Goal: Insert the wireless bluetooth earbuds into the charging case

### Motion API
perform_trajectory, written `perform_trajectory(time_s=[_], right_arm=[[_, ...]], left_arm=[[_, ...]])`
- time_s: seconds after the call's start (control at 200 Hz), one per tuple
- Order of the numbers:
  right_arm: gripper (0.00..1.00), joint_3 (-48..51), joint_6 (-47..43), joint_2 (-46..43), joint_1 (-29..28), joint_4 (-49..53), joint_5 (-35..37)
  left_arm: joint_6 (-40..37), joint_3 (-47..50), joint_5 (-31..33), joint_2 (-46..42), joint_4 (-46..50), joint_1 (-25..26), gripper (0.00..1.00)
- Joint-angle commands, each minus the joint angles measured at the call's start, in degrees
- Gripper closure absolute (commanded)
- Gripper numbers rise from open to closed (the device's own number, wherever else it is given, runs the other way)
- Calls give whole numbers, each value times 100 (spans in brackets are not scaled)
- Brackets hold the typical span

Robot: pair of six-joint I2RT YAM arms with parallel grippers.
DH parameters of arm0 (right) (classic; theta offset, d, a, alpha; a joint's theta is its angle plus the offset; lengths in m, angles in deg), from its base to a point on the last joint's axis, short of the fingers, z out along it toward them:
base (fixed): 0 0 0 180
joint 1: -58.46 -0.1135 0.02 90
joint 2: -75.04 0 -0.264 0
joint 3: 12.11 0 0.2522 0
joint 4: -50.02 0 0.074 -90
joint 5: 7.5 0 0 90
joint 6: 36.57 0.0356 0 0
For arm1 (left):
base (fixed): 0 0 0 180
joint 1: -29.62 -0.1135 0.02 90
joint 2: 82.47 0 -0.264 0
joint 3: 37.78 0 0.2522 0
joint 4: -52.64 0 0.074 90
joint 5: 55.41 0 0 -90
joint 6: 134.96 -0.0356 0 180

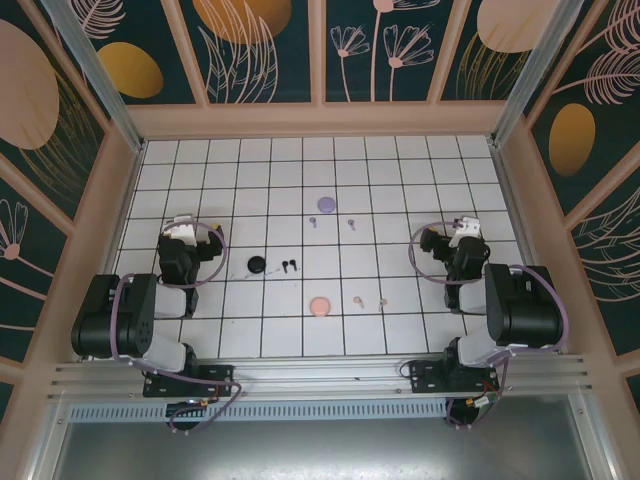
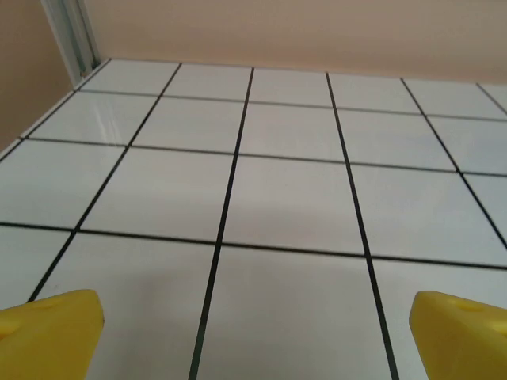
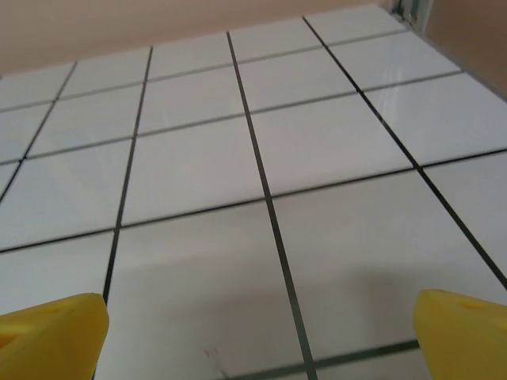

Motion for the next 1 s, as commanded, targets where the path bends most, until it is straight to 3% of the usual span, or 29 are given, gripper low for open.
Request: perform_trajectory(time_s=[0.0, 0.776, 0.861, 0.996], right_arm=[[1, -166, -107, 108, -66, -935, -201], [1, -181, -84, 75, -66, -916, -151], [1, -401, -90, -466, -215, -77, 305], [1, -1324, 663, -1484, -266, 2357, 502]], left_arm=[[-12, -135, 117, 106, -859, -15, 1], [-12, -124, 125, 86, -861, -15, 1], [54, -140, 319, -10, -791, -15, 5], [178, -677, 715, -649, 646, -15, 6]])
